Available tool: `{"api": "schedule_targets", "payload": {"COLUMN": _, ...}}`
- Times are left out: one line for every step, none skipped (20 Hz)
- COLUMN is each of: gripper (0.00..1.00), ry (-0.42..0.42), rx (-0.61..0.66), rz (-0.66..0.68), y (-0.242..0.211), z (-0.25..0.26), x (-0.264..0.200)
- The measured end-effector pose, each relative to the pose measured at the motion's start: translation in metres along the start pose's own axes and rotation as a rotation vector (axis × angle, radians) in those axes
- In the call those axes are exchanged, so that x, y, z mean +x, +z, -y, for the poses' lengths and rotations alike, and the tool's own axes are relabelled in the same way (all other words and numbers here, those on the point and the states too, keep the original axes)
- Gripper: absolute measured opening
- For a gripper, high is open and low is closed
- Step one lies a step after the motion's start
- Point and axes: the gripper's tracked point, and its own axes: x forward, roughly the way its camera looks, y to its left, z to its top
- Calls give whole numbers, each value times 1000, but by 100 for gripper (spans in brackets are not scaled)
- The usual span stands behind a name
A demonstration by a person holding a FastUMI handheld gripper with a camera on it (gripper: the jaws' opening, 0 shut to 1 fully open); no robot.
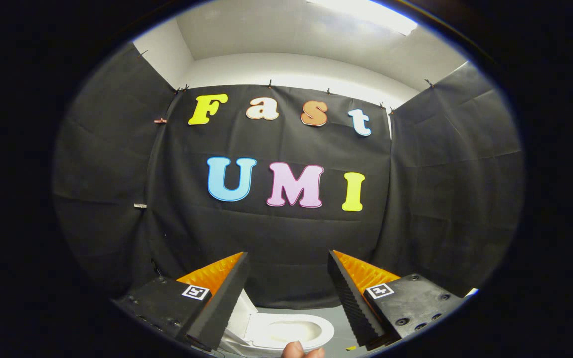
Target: Open the toilet lid.
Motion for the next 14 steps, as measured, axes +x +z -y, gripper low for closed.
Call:
{"api": "schedule_targets", "payload": {"gripper": 98, "ry": -4, "rx": 8, "rz": -2, "y": 0, "z": 3, "x": -1}}
{"api": "schedule_targets", "payload": {"gripper": 98, "ry": -10, "rx": 15, "rz": -5, "y": 0, "z": 5, "x": -1}}
{"api": "schedule_targets", "payload": {"gripper": 98, "ry": -17, "rx": 20, "rz": -6, "y": 0, "z": 8, "x": -1}}
{"api": "schedule_targets", "payload": {"gripper": 98, "ry": -23, "rx": 24, "rz": -12, "y": -3, "z": 11, "x": 0}}
{"api": "schedule_targets", "payload": {"gripper": 98, "ry": -30, "rx": 26, "rz": -19, "y": -5, "z": 15, "x": 0}}
{"api": "schedule_targets", "payload": {"gripper": 98, "ry": -36, "rx": 28, "rz": -27, "y": -8, "z": 17, "x": 1}}
{"api": "schedule_targets", "payload": {"gripper": 98, "ry": -41, "rx": 33, "rz": -33, "y": -12, "z": 21, "x": 1}}
{"api": "schedule_targets", "payload": {"gripper": 98, "ry": -41, "rx": 37, "rz": -41, "y": -16, "z": 23, "x": 2}}
{"api": "schedule_targets", "payload": {"gripper": 98, "ry": -42, "rx": 42, "rz": -48, "y": -18, "z": 23, "x": 2}}
{"api": "schedule_targets", "payload": {"gripper": 98, "ry": -44, "rx": 46, "rz": -52, "y": -22, "z": 24, "x": 4}}
{"api": "schedule_targets", "payload": {"gripper": 98, "ry": -44, "rx": 48, "rz": -56, "y": -23, "z": 25, "x": 4}}
{"api": "schedule_targets", "payload": {"gripper": 98, "ry": -42, "rx": 48, "rz": -60, "y": -25, "z": 24, "x": 3}}
{"api": "schedule_targets", "payload": {"gripper": 98, "ry": -38, "rx": 49, "rz": -61, "y": -27, "z": 24, "x": 2}}
{"api": "schedule_targets", "payload": {"gripper": 98, "ry": -34, "rx": 52, "rz": -62, "y": -29, "z": 23, "x": 1}}
